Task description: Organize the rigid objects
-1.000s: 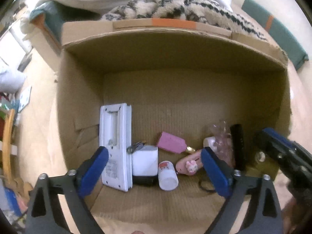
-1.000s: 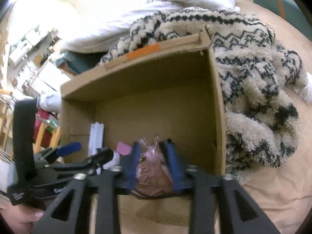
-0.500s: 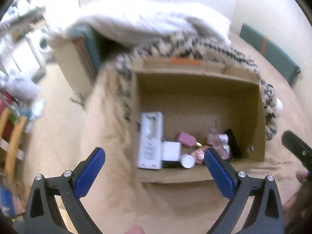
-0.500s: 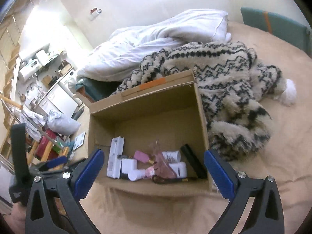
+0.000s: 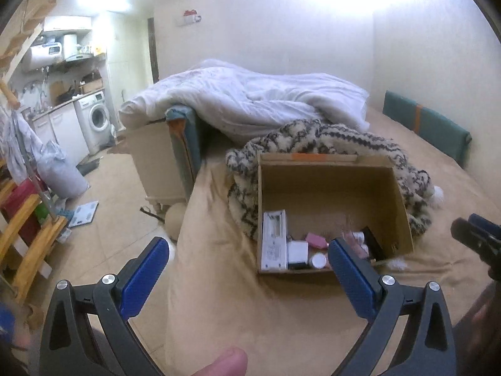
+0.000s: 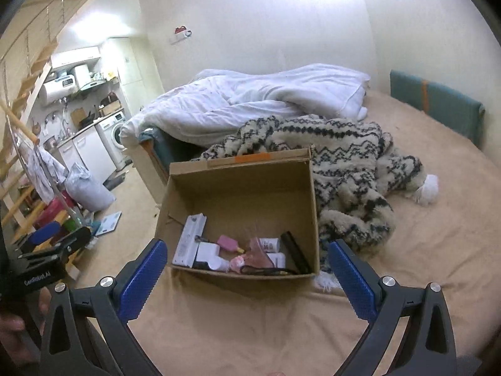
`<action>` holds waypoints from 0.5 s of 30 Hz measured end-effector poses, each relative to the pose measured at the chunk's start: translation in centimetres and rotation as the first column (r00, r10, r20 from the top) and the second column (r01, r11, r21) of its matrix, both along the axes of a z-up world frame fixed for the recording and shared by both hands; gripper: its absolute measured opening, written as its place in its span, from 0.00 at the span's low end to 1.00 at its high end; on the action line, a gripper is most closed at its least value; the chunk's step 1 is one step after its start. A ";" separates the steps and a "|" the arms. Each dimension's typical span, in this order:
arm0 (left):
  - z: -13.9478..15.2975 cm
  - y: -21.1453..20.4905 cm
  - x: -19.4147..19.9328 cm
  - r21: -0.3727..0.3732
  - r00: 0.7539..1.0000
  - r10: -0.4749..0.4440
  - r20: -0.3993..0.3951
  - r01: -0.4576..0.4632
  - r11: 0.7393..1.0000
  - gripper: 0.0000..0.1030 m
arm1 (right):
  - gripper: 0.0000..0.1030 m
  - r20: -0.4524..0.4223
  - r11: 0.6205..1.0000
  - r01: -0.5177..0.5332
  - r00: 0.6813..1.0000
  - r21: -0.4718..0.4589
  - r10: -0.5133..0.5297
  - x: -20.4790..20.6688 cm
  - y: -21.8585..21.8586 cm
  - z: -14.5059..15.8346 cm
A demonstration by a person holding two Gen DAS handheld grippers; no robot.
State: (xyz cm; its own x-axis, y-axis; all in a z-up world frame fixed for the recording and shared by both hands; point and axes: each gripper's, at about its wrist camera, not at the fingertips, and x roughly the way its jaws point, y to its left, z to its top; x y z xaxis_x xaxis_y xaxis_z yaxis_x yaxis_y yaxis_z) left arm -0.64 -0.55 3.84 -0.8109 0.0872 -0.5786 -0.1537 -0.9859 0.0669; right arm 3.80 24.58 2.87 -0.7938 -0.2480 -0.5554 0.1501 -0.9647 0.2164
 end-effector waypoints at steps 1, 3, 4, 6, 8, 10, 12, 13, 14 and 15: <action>-0.3 0.0 0.2 0.012 1.000 0.000 0.020 0.000 1.000 0.98 | 1.00 0.000 1.000 -0.002 1.000 0.006 0.002 0.4 -0.1 -0.4; -0.9 -0.1 -0.1 0.035 0.998 0.005 0.061 -0.007 0.999 1.00 | 1.00 0.002 1.000 -0.001 1.000 0.029 0.001 0.9 -0.5 -1.2; -1.2 0.0 -0.1 0.034 0.998 0.007 0.063 -0.009 0.999 1.00 | 1.00 0.007 0.999 0.006 1.000 0.044 -0.007 0.8 -0.5 -1.5; -1.6 0.3 0.0 0.016 0.998 0.004 0.060 -0.005 1.000 1.00 | 1.00 0.004 0.999 0.031 0.999 0.040 -0.032 0.7 -0.4 -1.7; -1.9 0.4 -0.1 0.024 0.998 0.004 0.065 -0.006 1.000 1.00 | 1.00 0.005 0.998 0.052 0.999 0.041 -0.053 0.3 -0.1 -2.0; -2.1 0.4 -0.4 0.039 0.997 -0.002 0.073 -0.001 0.999 1.00 | 1.00 0.018 0.997 0.066 0.998 0.042 -0.067 -0.1 0.1 -2.2; -2.2 0.5 -0.5 0.040 0.997 -0.005 0.078 0.002 0.999 1.00 | 1.00 0.022 0.997 0.070 0.997 0.034 -0.071 -0.3 0.3 -2.3; -2.3 0.5 -0.5 0.037 0.997 -0.005 0.079 0.003 0.999 1.00 | 1.00 0.022 0.997 0.071 0.997 0.034 -0.072 -0.2 0.4 -2.4; -2.3 0.5 -0.6 0.037 0.997 -0.007 0.082 0.003 0.999 1.00 | 1.00 0.021 0.997 0.071 0.997 0.033 -0.072 -0.2 0.4 -2.4; -2.4 0.5 -0.6 0.042 0.996 -0.006 0.086 0.002 0.999 1.00 | 1.00 0.022 0.997 0.070 0.997 0.032 -0.071 -0.2 0.4 -2.4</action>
